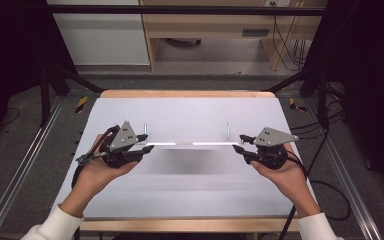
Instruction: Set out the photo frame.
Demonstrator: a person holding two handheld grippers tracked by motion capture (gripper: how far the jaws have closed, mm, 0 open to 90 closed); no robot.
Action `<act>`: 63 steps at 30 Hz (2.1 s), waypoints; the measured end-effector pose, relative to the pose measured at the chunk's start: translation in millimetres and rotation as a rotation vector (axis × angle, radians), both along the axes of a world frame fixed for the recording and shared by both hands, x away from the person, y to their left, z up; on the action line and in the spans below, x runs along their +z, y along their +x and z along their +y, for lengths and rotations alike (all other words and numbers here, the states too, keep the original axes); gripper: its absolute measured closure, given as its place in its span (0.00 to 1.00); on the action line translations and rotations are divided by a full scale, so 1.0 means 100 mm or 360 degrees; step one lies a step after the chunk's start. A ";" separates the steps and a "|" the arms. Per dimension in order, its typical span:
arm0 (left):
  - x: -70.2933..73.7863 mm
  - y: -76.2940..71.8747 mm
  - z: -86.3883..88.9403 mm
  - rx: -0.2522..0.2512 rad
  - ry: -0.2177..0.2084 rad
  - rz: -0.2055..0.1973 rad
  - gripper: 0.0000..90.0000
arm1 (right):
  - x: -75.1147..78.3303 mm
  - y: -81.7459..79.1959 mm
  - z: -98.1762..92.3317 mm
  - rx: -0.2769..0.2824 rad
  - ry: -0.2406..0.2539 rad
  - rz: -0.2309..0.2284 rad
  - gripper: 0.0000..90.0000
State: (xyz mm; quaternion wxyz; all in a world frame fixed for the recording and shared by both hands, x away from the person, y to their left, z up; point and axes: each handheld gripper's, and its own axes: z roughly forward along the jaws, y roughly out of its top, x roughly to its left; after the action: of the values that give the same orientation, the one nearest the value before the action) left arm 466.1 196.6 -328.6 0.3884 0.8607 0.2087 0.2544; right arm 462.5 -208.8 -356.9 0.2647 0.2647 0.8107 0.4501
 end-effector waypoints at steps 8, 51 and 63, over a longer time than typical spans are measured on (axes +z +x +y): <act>0.10 0.18 0.00 0.0013 -0.0014 -0.0014 0.65 | 0.09 0.17 0.01 0.0012 0.0091 -0.0041 0.63; -0.38 0.12 0.67 0.0446 -0.0519 -0.0013 0.11 | 0.28 0.82 0.06 -0.0183 0.0269 -0.0007 0.61; -0.54 0.18 0.69 0.0478 -0.0515 0.0034 0.11 | 0.29 0.92 0.06 -0.0202 0.0295 0.0013 0.61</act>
State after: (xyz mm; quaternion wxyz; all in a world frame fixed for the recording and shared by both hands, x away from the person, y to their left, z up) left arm 484.2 265.5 -382.9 0.4769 0.7491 0.3767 0.2635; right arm 554.6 -202.7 -327.5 0.2635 0.3407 0.7483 0.5045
